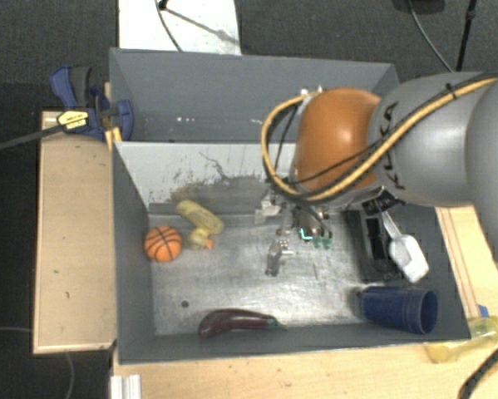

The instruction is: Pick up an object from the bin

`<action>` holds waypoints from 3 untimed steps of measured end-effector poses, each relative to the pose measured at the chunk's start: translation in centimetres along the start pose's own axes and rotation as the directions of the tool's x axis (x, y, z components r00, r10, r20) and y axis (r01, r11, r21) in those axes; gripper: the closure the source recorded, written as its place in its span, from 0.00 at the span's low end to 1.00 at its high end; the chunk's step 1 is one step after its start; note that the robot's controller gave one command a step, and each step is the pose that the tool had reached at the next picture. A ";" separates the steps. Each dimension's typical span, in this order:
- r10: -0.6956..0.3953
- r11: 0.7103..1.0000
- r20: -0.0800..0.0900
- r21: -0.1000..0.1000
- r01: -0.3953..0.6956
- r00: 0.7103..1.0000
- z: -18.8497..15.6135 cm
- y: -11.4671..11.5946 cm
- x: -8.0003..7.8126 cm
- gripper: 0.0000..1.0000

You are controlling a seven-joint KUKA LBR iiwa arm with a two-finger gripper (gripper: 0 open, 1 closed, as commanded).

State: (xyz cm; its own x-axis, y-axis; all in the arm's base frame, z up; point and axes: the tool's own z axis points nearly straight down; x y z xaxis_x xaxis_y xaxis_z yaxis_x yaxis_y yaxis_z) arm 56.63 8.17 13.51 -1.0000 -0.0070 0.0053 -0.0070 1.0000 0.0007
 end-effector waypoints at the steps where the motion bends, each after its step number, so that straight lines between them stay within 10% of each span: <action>1: 0.001 1.000 0.008 0.000 -0.001 1.000 -0.4 0.0 -0.2 0.00; 2: 0.086 0.996 0.021 -0.004 -0.086 0.996 6.0 -1.5 -2.3 1.00; 3: 0.087 0.996 0.008 -0.002 -0.087 0.996 6.2 -1.4 -2.0 0.00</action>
Offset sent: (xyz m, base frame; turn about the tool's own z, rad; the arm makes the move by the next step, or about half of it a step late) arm 0.0180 -0.0150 -0.0651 0.0872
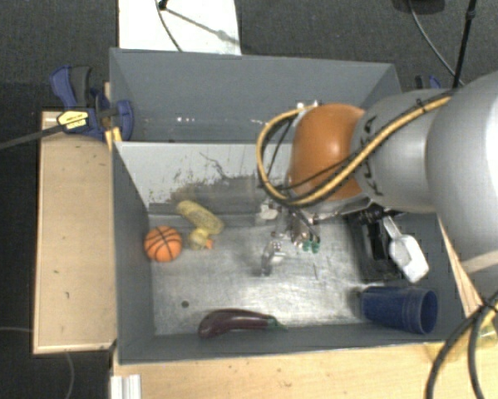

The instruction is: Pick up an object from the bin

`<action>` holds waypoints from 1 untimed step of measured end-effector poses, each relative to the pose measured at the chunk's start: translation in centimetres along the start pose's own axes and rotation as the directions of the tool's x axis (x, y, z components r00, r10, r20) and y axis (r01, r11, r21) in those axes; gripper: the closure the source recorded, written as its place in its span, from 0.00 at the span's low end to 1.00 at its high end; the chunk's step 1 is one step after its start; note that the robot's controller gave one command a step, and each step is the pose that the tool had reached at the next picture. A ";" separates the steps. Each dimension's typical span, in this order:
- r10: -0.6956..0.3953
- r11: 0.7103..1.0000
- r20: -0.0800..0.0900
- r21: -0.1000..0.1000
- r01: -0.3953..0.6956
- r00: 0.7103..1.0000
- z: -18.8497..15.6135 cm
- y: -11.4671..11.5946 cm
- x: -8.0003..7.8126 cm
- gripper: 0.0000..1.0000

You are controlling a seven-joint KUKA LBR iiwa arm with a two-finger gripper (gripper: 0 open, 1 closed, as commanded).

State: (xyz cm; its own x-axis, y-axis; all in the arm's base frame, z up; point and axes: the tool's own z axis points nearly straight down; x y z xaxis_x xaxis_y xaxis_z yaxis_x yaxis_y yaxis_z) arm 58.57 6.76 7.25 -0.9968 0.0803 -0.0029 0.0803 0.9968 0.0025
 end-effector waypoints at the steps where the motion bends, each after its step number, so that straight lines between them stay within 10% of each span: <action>1: 0.003 1.000 0.010 -0.001 -0.003 1.000 -0.2 0.0 -0.3 1.00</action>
Offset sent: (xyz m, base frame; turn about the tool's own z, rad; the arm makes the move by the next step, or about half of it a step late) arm 0.0000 0.0000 0.0000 0.0000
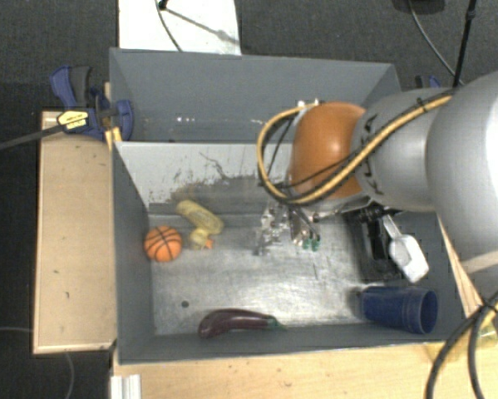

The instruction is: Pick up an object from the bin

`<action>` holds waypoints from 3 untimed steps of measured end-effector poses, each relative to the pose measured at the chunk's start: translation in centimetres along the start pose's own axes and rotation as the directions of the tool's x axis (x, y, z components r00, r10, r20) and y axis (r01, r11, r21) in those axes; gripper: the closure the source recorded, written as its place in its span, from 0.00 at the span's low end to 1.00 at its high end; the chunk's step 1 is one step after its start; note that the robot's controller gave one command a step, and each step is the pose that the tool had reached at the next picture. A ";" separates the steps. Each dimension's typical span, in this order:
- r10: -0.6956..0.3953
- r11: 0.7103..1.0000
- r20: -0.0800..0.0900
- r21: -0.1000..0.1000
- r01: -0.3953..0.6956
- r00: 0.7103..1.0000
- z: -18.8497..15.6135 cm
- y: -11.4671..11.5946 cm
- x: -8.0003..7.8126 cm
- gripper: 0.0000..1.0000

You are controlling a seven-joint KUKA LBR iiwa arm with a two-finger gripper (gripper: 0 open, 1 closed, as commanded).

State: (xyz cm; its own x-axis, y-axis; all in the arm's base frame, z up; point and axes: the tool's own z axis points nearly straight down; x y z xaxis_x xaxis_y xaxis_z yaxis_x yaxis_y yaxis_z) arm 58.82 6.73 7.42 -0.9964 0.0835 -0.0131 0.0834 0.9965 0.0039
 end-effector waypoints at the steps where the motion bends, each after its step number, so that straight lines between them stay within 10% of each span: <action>1: 0.001 1.000 -0.007 0.001 -0.001 1.000 0.1 0.0 0.2 0.00; 2: 0.002 1.000 -0.007 0.001 -0.002 1.000 0.1 0.0 0.2 0.00; 3: 0.132 0.991 0.001 -0.001 -0.132 0.991 0.1 4.2 0.2 1.00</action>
Offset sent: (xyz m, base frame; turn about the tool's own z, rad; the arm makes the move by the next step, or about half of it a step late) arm 0.0000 0.0000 0.0000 0.0000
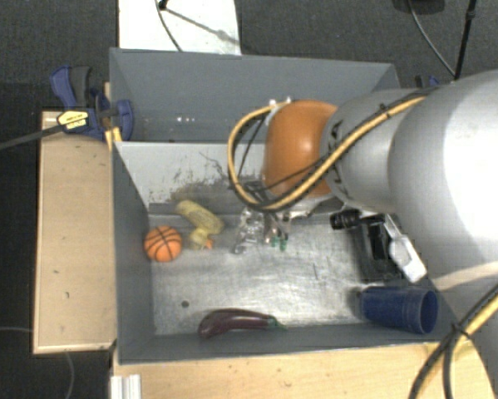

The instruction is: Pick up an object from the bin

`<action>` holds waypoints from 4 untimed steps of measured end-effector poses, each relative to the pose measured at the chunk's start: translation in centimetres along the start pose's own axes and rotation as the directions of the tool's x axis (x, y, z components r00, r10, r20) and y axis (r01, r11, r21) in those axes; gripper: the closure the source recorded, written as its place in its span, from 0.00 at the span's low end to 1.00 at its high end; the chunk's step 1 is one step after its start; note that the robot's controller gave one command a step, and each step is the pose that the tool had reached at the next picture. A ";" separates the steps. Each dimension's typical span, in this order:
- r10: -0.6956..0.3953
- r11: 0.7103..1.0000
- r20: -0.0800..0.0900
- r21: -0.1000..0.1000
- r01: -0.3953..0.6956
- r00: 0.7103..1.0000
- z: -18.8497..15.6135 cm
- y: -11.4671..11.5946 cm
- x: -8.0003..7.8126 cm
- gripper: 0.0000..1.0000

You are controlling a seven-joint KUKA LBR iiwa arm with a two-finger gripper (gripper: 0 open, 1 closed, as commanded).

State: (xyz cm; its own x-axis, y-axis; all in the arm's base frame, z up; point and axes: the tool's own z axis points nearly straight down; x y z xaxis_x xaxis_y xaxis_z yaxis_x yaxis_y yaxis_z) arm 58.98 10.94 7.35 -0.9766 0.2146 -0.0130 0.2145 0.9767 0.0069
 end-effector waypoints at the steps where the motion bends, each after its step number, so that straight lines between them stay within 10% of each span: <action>1: 0.000 1.000 -0.005 0.002 0.000 1.000 0.1 0.0 0.1 0.00; 3: 0.056 0.998 -0.005 0.006 -0.056 0.998 -0.1 3.0 0.6 0.00; 4: -0.028 1.000 -0.008 0.005 0.028 1.000 0.1 5.5 3.2 0.00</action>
Offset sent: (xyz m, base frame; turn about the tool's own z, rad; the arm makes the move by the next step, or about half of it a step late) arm 0.0000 0.0000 0.0000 0.0000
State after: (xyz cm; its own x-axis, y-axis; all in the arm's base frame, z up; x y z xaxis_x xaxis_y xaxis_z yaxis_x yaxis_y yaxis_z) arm 57.04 16.97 7.25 -0.9824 0.1867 -0.0047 0.1867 0.9824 0.0017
